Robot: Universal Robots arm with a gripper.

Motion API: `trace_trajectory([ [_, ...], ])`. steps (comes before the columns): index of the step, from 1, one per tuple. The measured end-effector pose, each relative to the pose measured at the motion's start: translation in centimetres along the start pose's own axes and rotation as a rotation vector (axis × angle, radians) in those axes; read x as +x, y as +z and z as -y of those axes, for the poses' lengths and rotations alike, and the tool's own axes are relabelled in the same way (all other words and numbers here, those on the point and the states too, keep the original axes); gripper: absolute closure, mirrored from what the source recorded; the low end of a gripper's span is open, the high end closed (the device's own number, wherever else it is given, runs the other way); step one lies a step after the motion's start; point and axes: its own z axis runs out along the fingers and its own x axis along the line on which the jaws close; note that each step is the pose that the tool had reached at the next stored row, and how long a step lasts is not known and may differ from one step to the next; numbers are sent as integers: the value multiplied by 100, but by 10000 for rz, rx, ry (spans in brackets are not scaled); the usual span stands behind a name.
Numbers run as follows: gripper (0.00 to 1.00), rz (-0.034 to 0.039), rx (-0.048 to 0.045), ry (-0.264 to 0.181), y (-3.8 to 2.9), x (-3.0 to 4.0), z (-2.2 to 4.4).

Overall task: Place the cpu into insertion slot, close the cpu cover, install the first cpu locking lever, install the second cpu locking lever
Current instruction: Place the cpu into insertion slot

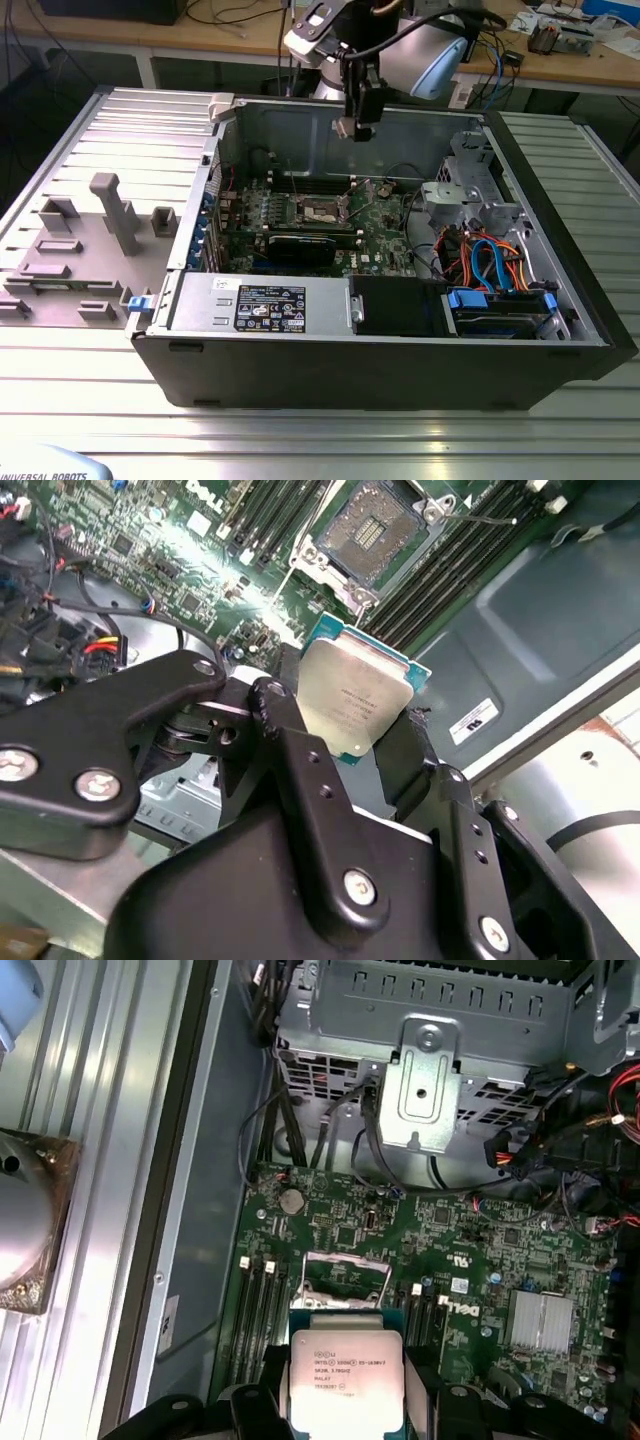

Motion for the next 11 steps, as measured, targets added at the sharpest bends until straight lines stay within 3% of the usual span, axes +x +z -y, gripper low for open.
trace_trajectory([
  [3, 46, 16, -3, 180, 53, 1, 19],
  [11, 46, 18, -3, 204, 60, 2, 29],
])
